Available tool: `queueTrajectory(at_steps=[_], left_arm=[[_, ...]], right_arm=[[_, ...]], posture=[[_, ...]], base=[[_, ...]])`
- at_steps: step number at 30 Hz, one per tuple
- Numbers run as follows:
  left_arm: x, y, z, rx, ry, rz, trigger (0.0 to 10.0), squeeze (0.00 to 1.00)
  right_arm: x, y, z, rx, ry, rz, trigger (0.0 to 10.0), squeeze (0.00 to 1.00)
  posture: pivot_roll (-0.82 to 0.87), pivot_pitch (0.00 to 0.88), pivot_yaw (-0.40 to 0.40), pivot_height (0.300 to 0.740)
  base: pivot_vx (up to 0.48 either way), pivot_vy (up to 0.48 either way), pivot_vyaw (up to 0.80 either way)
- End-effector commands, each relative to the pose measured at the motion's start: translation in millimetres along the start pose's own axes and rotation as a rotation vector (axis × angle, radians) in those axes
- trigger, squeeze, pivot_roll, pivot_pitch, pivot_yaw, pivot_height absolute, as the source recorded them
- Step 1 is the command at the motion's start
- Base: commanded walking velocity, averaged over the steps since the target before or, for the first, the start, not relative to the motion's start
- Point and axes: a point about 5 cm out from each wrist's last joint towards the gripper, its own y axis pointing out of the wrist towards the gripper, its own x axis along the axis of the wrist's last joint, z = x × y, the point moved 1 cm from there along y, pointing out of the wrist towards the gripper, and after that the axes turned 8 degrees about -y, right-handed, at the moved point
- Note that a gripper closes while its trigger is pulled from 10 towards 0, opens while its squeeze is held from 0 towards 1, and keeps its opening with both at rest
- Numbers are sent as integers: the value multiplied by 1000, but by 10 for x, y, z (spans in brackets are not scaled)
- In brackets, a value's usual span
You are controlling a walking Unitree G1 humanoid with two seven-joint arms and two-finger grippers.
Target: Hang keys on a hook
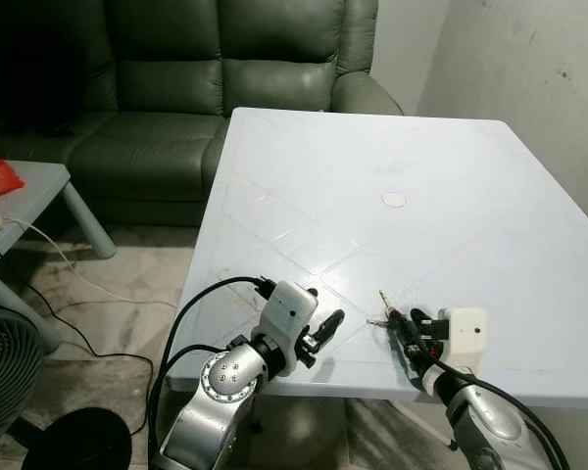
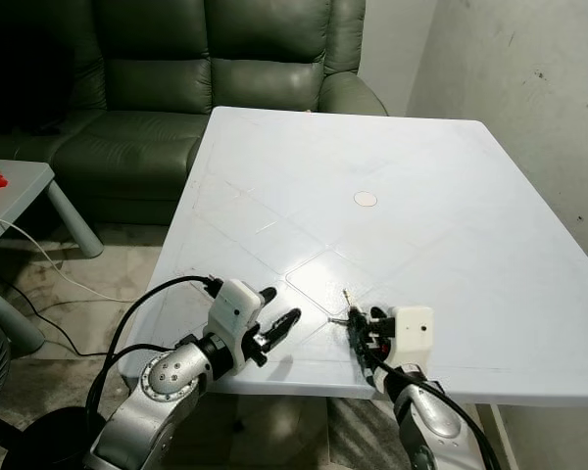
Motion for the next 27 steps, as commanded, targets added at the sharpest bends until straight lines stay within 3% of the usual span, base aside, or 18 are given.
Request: queueTrajectory(at_steps=[1,2,3,5,6,10,13,15,17,18,19,27], left_arm=[[68,4,15,3,25,-14,10000,0],[68,4,15,3,25,-14,10000,0],[70,3,18,4,25,-14,10000,0],[71,3,19,5,26,-14,10000,0],[70,4,19,5,27,-13,10000,0],[68,5,22,5,28,-12,10000,0],[69,5,21,5,28,-12,10000,0],[76,7,22,5,29,-14,10000,0],[80,8,23,6,31,-16,10000,0],[81,8,24,6,32,-16,10000,0],[81,8,25,6,32,-16,10000,0],[86,5,35,7,34,-17,10000,0]], right_arm=[[-24,-9,-8,-4,-18,23,10000,325],[-24,-9,-8,-4,-18,23,10000,325],[-23,-14,0,9,-12,22,10000,0],[-17,-19,3,17,-20,19,10000,0],[-22,-23,-12,6,-22,23,8353,0],[-38,-28,-35,-7,-27,31,8588,0],[-49,-35,-47,-6,-30,39,7765,0],[-41,-39,-64,-11,-36,34,3490,0],[-32,-39,-67,-8,-39,26,863,0],[-32,-39,-68,-8,-41,26,863,0],[-28,-38,-70,-9,-45,21,0,0],[-30,-55,-59,-2,-46,14,0,0]], posture=[[-137,35,-23,740],[-137,35,-23,740],[-137,35,-23,740],[-137,35,-23,740],[-137,36,-21,740],[-136,33,-23,740],[-136,33,-23,740],[-136,33,-23,740],[-136,33,-23,740],[-136,33,-23,740],[-136,33,-22,740],[-134,34,-20,740]], base=[[0,0,0],[0,0,0],[0,0,0],[0,0,0],[0,0,0],[0,0,0],[0,0,0],[0,0,0],[0,0,0],[0,0,0],[0,0,0],[0,0,0]])
